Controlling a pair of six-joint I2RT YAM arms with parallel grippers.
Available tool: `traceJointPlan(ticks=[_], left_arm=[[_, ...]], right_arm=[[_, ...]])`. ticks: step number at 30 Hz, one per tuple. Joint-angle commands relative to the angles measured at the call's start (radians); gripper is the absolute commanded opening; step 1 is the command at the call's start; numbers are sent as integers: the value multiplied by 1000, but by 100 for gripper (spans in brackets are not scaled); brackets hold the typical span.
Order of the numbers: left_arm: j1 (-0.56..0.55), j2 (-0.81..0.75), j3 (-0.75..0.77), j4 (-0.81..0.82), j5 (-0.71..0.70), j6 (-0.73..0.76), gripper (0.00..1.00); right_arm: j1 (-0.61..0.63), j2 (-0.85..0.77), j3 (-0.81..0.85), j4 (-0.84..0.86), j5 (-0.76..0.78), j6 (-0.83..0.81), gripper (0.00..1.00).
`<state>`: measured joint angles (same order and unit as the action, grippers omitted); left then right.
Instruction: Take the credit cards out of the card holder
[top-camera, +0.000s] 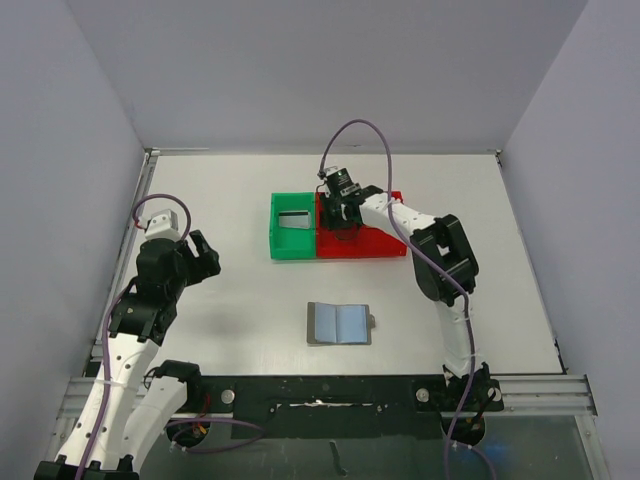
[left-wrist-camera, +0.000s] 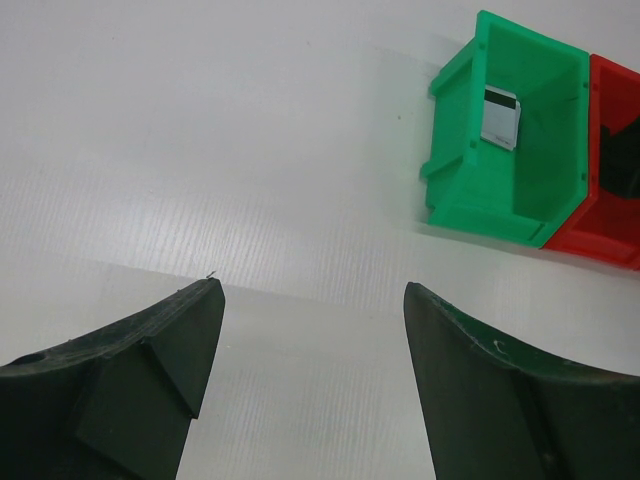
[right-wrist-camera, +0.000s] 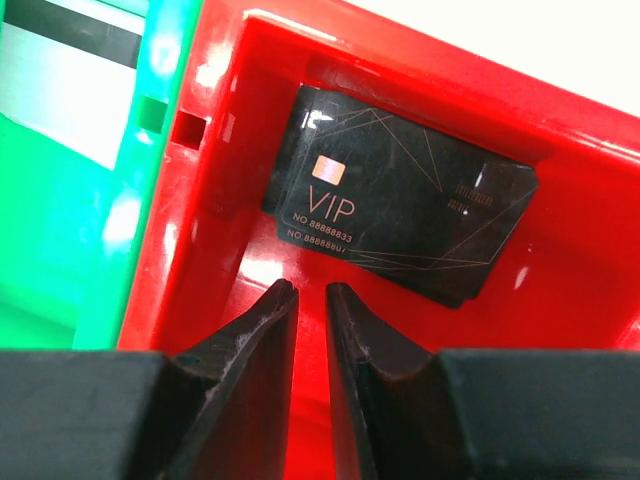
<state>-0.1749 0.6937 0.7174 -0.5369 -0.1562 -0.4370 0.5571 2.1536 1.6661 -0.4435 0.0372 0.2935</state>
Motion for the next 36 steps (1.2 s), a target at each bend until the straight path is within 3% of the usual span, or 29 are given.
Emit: traceJointPlan(ticks=[1, 21, 24, 36], left_arm=[[0, -3, 13, 46, 8, 11, 71], [1, 3, 11, 45, 4, 11, 72], [0, 1, 12, 45, 3, 11, 71], [0, 2, 12, 46, 7, 12, 72]], right_arm=[[14, 18, 77, -26, 24, 21, 20], [32, 110, 140, 4, 205, 74, 26], [40, 103, 135, 12, 216, 75, 31], [51, -37, 109, -1, 135, 55, 36]])
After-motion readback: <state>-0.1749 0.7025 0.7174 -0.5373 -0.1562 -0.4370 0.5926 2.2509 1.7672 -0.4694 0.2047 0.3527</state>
